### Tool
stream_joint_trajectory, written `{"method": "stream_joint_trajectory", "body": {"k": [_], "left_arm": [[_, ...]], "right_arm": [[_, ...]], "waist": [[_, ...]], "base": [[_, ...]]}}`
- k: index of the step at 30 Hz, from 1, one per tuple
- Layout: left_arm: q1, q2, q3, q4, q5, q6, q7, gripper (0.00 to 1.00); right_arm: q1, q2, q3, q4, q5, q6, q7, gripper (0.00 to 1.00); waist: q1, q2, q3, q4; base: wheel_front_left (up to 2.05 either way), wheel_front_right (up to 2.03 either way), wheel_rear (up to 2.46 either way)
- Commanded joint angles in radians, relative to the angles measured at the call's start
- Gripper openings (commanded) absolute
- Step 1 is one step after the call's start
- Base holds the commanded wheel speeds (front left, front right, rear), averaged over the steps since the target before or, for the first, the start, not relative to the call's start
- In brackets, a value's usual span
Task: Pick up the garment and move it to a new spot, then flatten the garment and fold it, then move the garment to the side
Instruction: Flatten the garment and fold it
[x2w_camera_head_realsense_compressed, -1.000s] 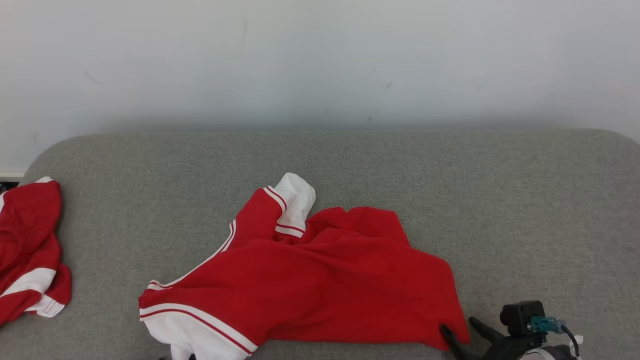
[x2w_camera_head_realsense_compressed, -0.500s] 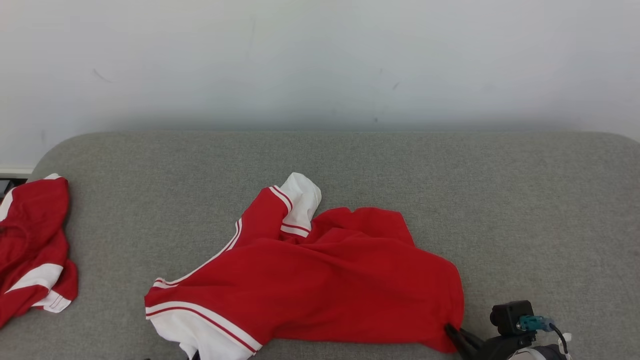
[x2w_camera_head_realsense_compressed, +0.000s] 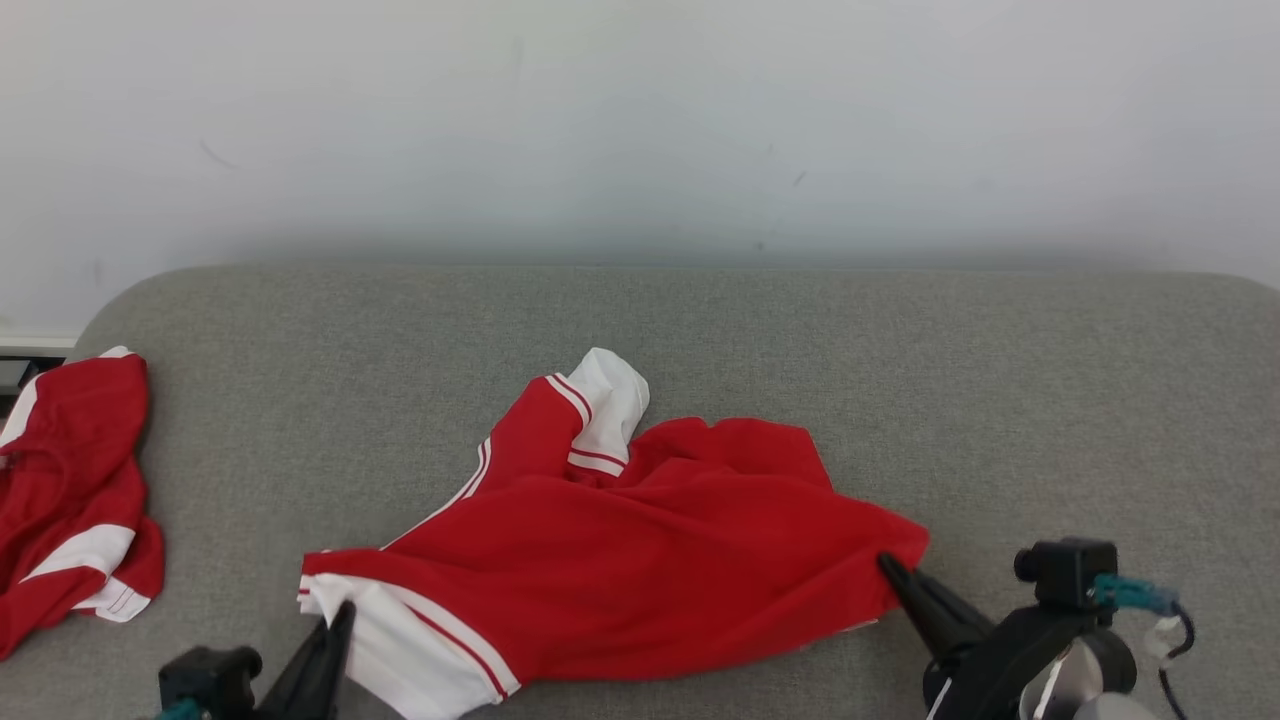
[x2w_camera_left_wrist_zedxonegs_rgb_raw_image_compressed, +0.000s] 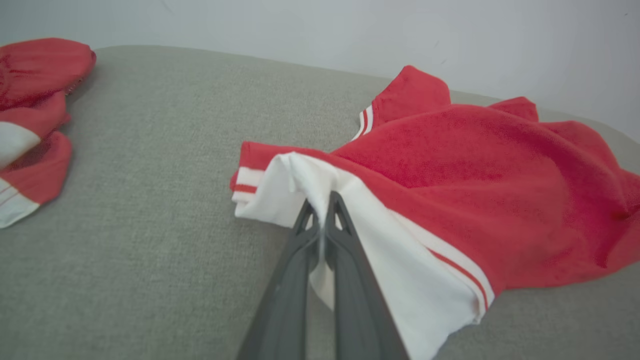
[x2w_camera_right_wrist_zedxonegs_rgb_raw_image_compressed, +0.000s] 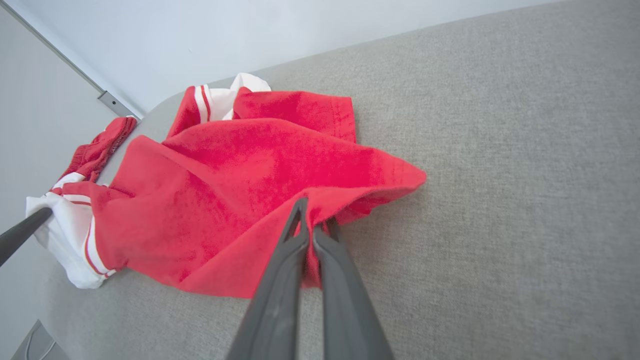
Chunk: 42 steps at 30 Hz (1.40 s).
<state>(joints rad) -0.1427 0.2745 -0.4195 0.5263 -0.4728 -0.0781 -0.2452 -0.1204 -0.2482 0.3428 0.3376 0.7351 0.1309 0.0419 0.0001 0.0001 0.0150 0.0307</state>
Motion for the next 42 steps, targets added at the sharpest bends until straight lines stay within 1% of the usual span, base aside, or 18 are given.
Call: {"method": "stream_joint_trajectory", "body": {"k": [1,5,7,9,13,14,16,19,20,21,22,23,24,27,28,31,37,42], "left_arm": [[-0.008,0.021,0.005,-0.037,0.009,0.010,0.010,0.00],[-0.031,0.055,0.006,-0.177,0.009,0.018,0.073,0.00],[-0.050,0.093,-0.001,-0.233,0.028,0.019,0.121,0.00],[-0.087,0.108,-0.004,-0.287,0.023,0.005,0.162,0.00],[-0.190,0.162,0.002,-0.347,0.007,-0.020,0.228,0.00],[-0.263,0.190,-0.001,-0.361,0.010,-0.033,0.256,0.00],[-0.336,0.188,0.004,-0.361,-0.039,-0.043,0.276,0.00],[-0.474,0.238,-0.006,-0.335,-0.045,-0.050,0.308,0.00],[-0.519,0.229,-0.007,-0.322,-0.077,-0.052,0.313,0.00],[-0.566,0.225,-0.001,-0.309,-0.109,-0.053,0.321,0.00],[-0.624,0.243,-0.013,-0.299,-0.102,-0.054,0.325,0.00],[-0.675,0.261,-0.026,-0.284,-0.111,-0.051,0.337,0.00],[-0.675,0.261,-0.026,-0.284,-0.111,-0.051,0.337,0.00],[-0.821,0.274,-0.049,-0.234,-0.173,-0.050,0.357,0.00],[-0.870,0.276,-0.062,-0.218,-0.188,-0.050,0.360,0.00],[-1.008,0.280,-0.107,-0.166,-0.199,-0.051,0.355,0.00],[-1.229,0.266,-0.161,-0.022,-0.242,-0.051,0.339,0.00],[-1.390,0.244,-0.184,0.105,-0.216,-0.051,0.287,0.00]], "right_arm": [[-0.020,-0.022,0.000,-0.027,0.021,0.000,-0.006,0.00],[-0.059,-0.053,0.011,-0.095,0.067,0.000,-0.001,0.00],[-0.094,-0.076,0.014,-0.107,0.064,0.000,0.003,0.00],[-0.139,-0.081,0.016,-0.113,0.076,0.000,0.000,0.00],[-0.256,-0.086,0.021,-0.092,0.097,0.000,-0.005,0.00],[-0.333,-0.087,0.025,-0.067,0.106,0.000,-0.004,0.00],[-0.419,-0.082,0.035,-0.030,0.119,0.000,-0.009,0.00],[-0.564,-0.073,0.067,0.030,0.112,0.000,-0.017,0.00],[-0.614,-0.068,0.079,0.056,0.113,0.000,-0.019,0.00],[-0.673,-0.088,0.104,0.084,0.065,0.000,-0.026,0.00],[-0.724,-0.086,0.116,0.115,0.064,-0.001,-0.036,0.00],[-0.772,-0.057,0.119,0.143,0.093,-0.001,-0.042,0.00],[-0.772,-0.057,0.119,0.143,0.093,-0.001,-0.042,0.00],[-0.932,-0.029,0.129,0.240,0.133,0.000,-0.057,0.00],[-0.977,-0.013,0.126,0.274,0.163,0.000,-0.058,0.00],[-1.121,-0.013,0.168,0.367,0.151,-0.001,-0.073,0.00],[-1.351,0.028,0.165,0.547,0.188,0.000,-0.134,0.00],[-1.501,0.050,0.154,0.694,0.173,0.000,-0.210,0.00]], "waist": [[-0.0001,-0.0001,0.002,0.000],[-0.0001,-0.0001,0.014,-0.001],[-0.0001,-0.0001,0.024,0.000],[-0.0001,-0.0001,0.037,0.001],[-0.0001,-0.0001,0.077,-0.006],[-0.0001,-0.0001,0.106,-0.013],[-0.0001,-0.0001,0.137,-0.022],[-0.0001,-0.0001,0.192,-0.042],[-0.0001,-0.0001,0.209,-0.049],[-0.0001,-0.0001,0.230,-0.057],[-0.0001,-0.0001,0.249,-0.064],[-0.0001,-0.0001,0.268,-0.075],[-0.0001,-0.0001,0.268,-0.075],[-0.0001,-0.0001,0.319,-0.101],[-0.0001,-0.0001,0.333,-0.109],[-0.0001,-0.0001,0.375,-0.122],[-0.0001,-0.0001,0.444,-0.148],[-0.0001,-0.0001,0.482,-0.155]], "base": [[0.00,0.00,0.00],[0.00,0.00,0.00],[0.00,0.00,0.00],[0.00,0.00,0.00],[0.00,0.00,0.00],[0.00,0.00,0.00],[0.00,0.00,0.00],[0.00,0.00,0.00],[0.00,0.00,0.00],[0.00,0.00,0.00],[0.00,0.00,0.00],[0.00,0.00,0.00],[0.00,0.00,0.00],[0.00,0.00,0.00],[0.00,0.00,0.00],[0.00,0.00,0.00],[0.00,0.00,0.00],[0.00,0.00,0.00]]}}
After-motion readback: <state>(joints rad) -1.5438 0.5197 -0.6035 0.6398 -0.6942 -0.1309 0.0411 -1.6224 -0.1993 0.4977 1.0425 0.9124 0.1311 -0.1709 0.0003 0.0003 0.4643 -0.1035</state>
